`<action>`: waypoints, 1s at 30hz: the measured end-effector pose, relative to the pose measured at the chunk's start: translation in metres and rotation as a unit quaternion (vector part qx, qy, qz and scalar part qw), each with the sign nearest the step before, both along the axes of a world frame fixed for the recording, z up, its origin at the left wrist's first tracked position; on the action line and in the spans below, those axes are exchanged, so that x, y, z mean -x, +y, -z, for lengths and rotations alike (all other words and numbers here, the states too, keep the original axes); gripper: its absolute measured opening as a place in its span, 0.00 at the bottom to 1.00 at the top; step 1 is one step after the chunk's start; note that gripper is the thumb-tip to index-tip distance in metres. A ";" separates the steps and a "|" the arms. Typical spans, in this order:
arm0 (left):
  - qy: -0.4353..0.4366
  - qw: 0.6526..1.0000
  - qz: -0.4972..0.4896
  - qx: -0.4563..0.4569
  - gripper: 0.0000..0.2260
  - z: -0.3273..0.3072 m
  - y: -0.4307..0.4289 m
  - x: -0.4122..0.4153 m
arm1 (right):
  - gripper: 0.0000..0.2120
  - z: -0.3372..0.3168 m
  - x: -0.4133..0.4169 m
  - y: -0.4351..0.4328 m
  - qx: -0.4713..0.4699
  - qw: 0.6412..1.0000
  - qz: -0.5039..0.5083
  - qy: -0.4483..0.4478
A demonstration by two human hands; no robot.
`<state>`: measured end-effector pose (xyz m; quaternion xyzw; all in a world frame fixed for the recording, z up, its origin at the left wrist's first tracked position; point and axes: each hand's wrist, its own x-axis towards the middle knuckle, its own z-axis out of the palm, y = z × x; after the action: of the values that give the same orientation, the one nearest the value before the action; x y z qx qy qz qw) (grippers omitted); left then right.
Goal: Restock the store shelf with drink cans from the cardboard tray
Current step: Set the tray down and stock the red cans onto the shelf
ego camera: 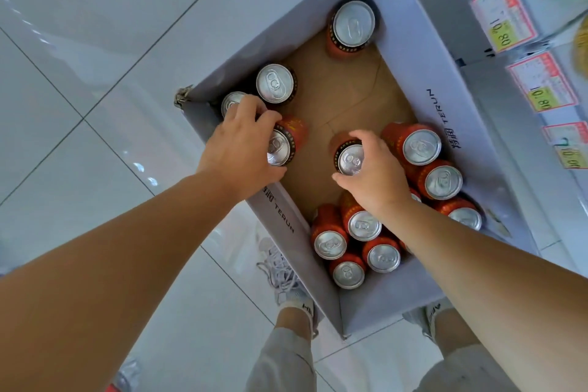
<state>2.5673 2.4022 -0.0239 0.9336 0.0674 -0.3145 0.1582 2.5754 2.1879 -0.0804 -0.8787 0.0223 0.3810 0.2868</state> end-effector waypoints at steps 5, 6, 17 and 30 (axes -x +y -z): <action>-0.008 0.971 -0.186 0.147 0.32 -0.073 -0.022 0.006 | 0.32 -0.100 -0.005 -0.011 -0.012 0.995 0.090 -0.027; -0.013 0.967 -0.200 0.157 0.32 -0.096 -0.026 0.006 | 0.32 -0.132 -0.007 -0.013 -0.017 0.994 0.097 -0.036; -0.153 0.934 -0.221 0.235 0.31 -0.501 -0.069 -0.033 | 0.33 -0.579 -0.044 -0.046 -0.081 0.952 0.203 -0.214; -0.376 0.820 0.018 0.430 0.30 -0.851 -0.209 -0.040 | 0.32 -0.926 0.032 -0.189 -0.186 0.756 0.363 -0.512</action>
<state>2.6076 2.1931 0.8269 0.8174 -0.1561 0.0617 0.5512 2.5435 1.9991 0.8458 -0.7975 0.1179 -0.2624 0.5303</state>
